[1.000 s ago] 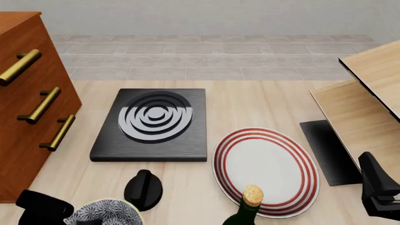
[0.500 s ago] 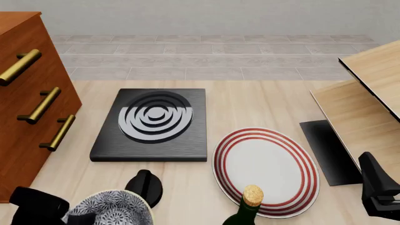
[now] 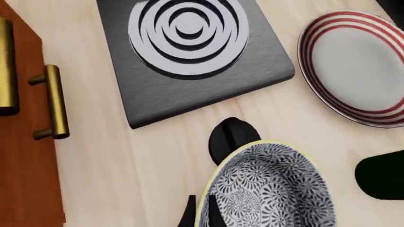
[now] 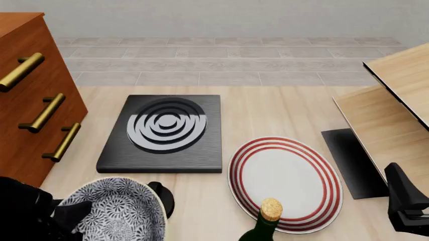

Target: Put the bowl on the top of the cabinet.

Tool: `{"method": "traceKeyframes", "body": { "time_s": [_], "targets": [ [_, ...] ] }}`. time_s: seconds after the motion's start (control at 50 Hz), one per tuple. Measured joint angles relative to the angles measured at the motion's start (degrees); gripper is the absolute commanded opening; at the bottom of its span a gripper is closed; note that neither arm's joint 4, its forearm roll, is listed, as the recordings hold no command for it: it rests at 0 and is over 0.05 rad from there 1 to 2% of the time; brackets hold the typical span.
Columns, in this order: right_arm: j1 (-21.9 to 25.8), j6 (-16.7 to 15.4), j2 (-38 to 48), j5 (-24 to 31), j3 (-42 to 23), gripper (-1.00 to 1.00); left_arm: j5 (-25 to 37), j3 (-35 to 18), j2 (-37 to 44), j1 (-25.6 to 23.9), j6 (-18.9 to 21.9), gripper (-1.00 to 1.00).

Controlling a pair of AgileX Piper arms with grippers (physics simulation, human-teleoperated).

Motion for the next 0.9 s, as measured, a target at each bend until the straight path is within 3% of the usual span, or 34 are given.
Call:
{"method": "traceKeyframes", "body": {
  "time_s": [0.46,0.9],
  "targets": [
    [-0.06,0.04,0.00,-0.17,0.00,1.00,0.88,-10.01,-2.56,4.88,-0.08,-1.00],
    [-0.21,0.17,-0.01,-0.45,0.00,1.00,-4.89,-18.41,0.36,0.43,-1.96,-1.00]
  ]
}}
